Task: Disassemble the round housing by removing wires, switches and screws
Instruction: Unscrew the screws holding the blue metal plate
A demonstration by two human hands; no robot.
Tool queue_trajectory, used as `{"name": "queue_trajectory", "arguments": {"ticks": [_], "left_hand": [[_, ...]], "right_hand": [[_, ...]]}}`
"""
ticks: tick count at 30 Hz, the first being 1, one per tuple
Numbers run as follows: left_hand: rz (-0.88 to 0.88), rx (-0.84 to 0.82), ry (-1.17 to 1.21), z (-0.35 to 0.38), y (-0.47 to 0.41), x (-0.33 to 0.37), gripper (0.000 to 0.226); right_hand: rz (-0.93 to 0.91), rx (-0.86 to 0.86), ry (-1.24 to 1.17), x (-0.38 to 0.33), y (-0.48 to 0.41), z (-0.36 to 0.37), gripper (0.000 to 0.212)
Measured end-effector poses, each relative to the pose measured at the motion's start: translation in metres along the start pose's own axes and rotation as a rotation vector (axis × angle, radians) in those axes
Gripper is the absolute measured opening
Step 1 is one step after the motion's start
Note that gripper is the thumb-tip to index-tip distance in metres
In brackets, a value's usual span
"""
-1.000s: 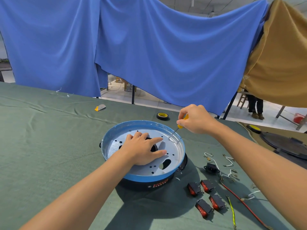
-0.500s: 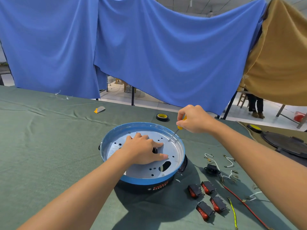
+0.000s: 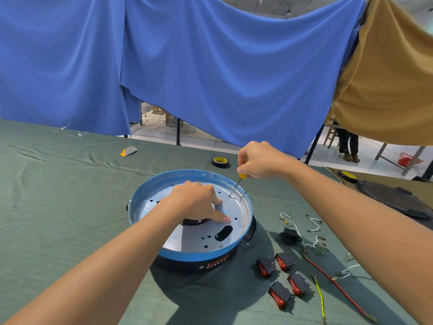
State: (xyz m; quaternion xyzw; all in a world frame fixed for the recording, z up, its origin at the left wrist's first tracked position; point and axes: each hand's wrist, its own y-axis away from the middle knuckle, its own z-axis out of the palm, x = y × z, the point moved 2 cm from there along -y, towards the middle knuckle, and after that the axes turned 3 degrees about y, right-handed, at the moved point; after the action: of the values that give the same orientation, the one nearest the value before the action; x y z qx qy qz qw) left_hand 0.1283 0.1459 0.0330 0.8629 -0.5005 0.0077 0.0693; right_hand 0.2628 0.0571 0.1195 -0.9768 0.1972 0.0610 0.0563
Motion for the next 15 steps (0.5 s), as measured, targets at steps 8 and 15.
{"name": "queue_trajectory", "arguments": {"ticks": [8, 15], "left_hand": [[0.020, -0.047, 0.063, -0.015, -0.004, 0.009, 0.077], [0.029, -0.056, 0.094, -0.019, -0.008, 0.009, 0.075]], "right_hand": [[0.102, -0.284, 0.229, -0.015, -0.031, -0.020, 0.035], [-0.038, -0.351, 0.353, -0.028, -0.044, -0.019, 0.027]]}}
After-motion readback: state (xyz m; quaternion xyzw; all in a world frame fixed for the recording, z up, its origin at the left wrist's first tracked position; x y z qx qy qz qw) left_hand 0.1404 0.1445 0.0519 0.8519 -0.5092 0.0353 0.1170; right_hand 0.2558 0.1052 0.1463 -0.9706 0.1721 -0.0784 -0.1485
